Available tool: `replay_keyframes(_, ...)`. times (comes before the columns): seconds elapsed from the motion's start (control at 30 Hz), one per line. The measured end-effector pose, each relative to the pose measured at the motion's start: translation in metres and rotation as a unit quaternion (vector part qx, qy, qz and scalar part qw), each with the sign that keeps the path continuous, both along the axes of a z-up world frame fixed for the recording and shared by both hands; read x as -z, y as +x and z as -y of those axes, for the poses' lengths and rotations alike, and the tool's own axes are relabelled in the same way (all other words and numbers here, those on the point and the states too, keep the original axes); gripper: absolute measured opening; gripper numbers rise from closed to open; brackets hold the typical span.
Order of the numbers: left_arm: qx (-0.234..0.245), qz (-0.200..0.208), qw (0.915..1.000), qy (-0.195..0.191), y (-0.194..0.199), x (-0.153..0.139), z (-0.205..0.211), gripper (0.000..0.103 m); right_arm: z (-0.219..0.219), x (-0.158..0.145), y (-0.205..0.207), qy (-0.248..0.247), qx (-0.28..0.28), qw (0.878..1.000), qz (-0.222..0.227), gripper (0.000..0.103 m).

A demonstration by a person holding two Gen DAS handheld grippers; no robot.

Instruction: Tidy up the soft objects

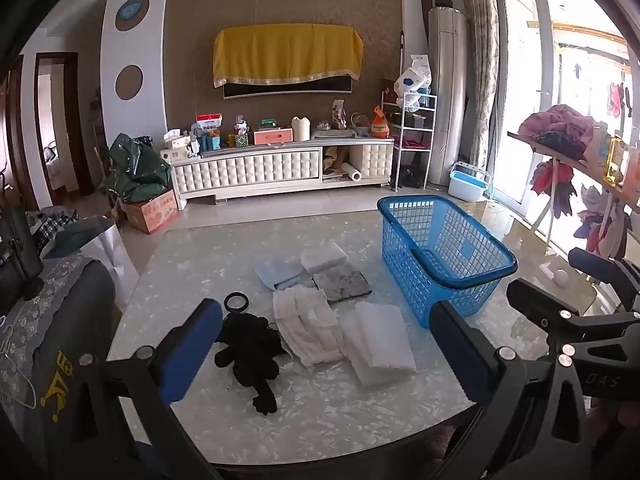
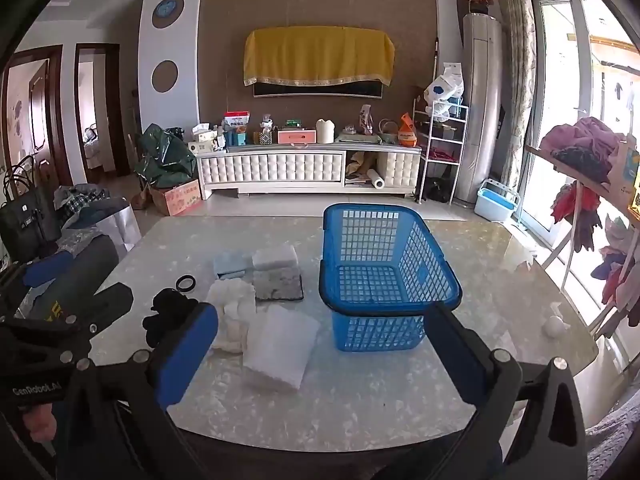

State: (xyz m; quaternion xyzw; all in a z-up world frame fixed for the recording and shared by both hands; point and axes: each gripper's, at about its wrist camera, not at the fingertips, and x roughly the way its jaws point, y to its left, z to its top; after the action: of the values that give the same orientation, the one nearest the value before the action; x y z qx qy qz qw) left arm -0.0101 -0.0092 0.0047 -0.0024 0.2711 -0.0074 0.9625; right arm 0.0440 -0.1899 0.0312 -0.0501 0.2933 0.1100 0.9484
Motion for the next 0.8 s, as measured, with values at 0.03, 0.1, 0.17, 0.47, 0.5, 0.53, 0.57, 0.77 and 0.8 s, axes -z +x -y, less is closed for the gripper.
replay_keyframes(0.03, 0.0, 0.001, 1.0, 0.001, 0.0, 0.0, 0.0001, 0.103, 0.0, 0.0001, 0.0, 0.0, 0.001, 1.0, 0.0, 0.103)
replay_keyframes(0.1, 0.0, 0.0, 1.0, 0.001, -0.0001, -0.0011, 0.0003, 0.103, 0.001, -0.0004, -0.0014, 0.001, 0.002, 1.0, 0.0, 0.103)
replay_keyframes(0.17, 0.001, -0.001, 1.0, 0.0, -0.0006, -0.0016, -0.0001, 0.103, 0.0012, -0.0013, -0.002, 0.003, 0.002, 1.0, -0.002, 0.103)
replay_keyframes(0.47, 0.006, 0.0, 1.0, 0.001, -0.0037, -0.0034, 0.0047, 0.103, 0.0027, -0.0026, -0.0054, 0.004, 0.005, 1.0, -0.001, 0.103)
replay_keyframes(0.5, 0.007, 0.001, 1.0, 0.001, -0.0041, -0.0034, 0.0052, 0.103, 0.0025, -0.0028, -0.0053, 0.004, 0.005, 1.0, 0.0, 0.103)
replay_keyframes(0.53, 0.007, 0.002, 1.0, 0.002, -0.0041, -0.0034, 0.0052, 0.103, 0.0022, -0.0027, -0.005, 0.003, 0.005, 1.0, 0.001, 0.103)
replay_keyframes(0.57, 0.007, 0.003, 1.0, 0.003, -0.004, -0.0036, 0.0056, 0.103, 0.0029, -0.0025, -0.0049, 0.003, 0.004, 1.0, 0.001, 0.103)
replay_keyframes(0.77, 0.006, 0.003, 1.0, 0.004, -0.0051, -0.0054, 0.0073, 0.103, 0.0043, -0.0031, -0.0078, 0.004, 0.009, 1.0, 0.005, 0.103)
replay_keyframes(0.8, 0.006, 0.003, 1.0, 0.004, -0.0053, -0.0054, 0.0073, 0.103, 0.0047, -0.0033, -0.0081, 0.005, 0.009, 1.0, 0.006, 0.103)
